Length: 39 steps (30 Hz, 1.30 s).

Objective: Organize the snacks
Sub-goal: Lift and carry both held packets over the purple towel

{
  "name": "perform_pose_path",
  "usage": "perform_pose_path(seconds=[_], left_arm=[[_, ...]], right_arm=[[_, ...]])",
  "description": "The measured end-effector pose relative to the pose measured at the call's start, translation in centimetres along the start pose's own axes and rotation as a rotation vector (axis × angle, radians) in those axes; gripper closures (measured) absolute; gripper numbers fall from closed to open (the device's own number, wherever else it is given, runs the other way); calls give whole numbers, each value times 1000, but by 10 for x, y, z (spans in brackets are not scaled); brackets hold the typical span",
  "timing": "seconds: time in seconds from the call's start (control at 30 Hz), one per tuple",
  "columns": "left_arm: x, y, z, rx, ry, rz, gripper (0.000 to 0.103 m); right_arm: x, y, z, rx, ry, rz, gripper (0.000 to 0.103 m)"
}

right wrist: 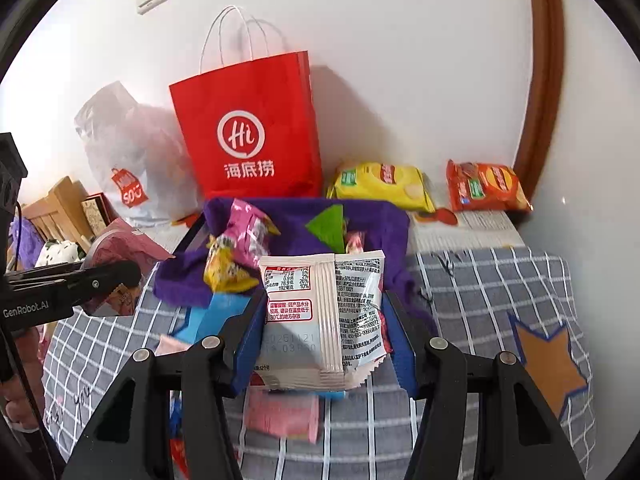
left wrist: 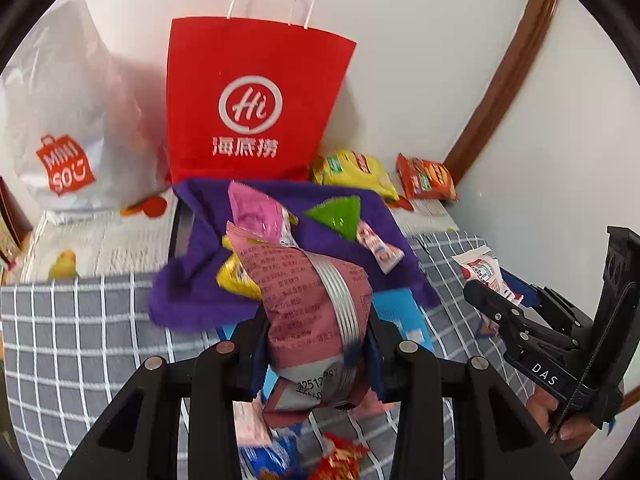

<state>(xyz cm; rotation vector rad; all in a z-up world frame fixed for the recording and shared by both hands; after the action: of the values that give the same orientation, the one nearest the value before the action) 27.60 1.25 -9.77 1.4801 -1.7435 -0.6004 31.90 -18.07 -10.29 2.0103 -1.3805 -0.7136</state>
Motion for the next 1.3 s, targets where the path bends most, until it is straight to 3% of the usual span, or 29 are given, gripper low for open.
perform_pose_path(seconds=[0.3,0.57,0.67,1.0,1.07,1.3], left_arm=[[-15,-37,-48,-23,4,0,66],[-19,-72,-77,-15,-57,-17,66],[-25,-84,-81,-37,-60,-36,66],[-47,-95,-80,-63,-19,-41,66],[-50,-96,-79,-66,-8,-43,66],[-54,-108,-76,-103,20,-13,66]], right_arm=[[1,-51,-43,-9,10,-13,47],[-7,-100,-68,-18,57,-55,47],[-7,-118,-65,-72,50,-65,47],[0,-129,-75,-48,49,-33,47],[3,-139,-70,-93,54,-37,47],[22,-149,-66,-120,34,-8,47]])
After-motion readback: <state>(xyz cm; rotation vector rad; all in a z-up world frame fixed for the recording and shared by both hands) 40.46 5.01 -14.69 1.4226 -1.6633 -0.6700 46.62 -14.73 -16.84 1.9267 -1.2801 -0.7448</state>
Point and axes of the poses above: each gripper's, at about its wrist camera, not at the fingertips, and y roughly against the way its jaws point, x to its right, z to its underside, the point moved 7 cm from there along -y, roughly the way its jaws point, and after that the axes turned 2 degrees about -z, right-handed, at the moved point
